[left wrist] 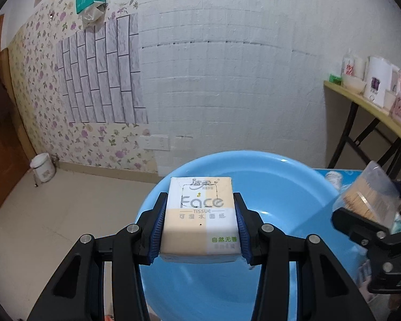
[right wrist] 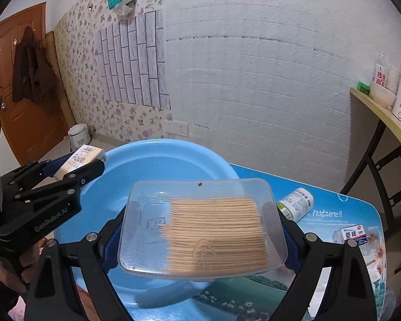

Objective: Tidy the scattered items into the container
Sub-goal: 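Carry the tissue pack and toothpick box over the blue basin with both grippers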

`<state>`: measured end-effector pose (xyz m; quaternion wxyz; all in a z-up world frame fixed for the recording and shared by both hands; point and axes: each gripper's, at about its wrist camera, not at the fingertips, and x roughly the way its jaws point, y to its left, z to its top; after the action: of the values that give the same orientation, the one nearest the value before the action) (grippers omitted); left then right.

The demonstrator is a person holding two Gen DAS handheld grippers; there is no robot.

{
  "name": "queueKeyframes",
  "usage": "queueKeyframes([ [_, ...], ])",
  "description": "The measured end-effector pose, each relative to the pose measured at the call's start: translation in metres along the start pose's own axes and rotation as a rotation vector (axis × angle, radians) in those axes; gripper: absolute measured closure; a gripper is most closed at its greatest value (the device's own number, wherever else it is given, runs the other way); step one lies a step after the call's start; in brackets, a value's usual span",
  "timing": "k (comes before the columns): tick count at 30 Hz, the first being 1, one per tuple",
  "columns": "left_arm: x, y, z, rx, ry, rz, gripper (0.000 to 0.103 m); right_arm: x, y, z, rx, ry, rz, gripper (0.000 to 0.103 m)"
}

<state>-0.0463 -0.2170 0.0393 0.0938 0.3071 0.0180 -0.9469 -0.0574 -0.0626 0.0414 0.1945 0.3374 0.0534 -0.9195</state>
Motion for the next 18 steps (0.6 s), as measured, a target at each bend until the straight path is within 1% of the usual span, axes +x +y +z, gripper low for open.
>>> queueKeyframes([
  [7,0.019,0.002,-0.008,0.020,0.035,0.002,0.059,0.016,0.004,0.005,-0.008,0.008,0.008,0.009],
  [11,0.025,-0.002,-0.013,0.053,0.041,0.002,0.059,0.028,0.004,0.002,-0.012,0.032,0.017,0.009],
  [15,0.030,-0.001,-0.013,0.055,0.043,-0.014,0.058,0.041,0.007,0.000,-0.014,0.057,0.029,0.009],
  [18,0.030,-0.002,-0.011,0.073,0.042,-0.003,0.057,0.048,0.008,-0.002,-0.013,0.070,0.032,0.009],
])
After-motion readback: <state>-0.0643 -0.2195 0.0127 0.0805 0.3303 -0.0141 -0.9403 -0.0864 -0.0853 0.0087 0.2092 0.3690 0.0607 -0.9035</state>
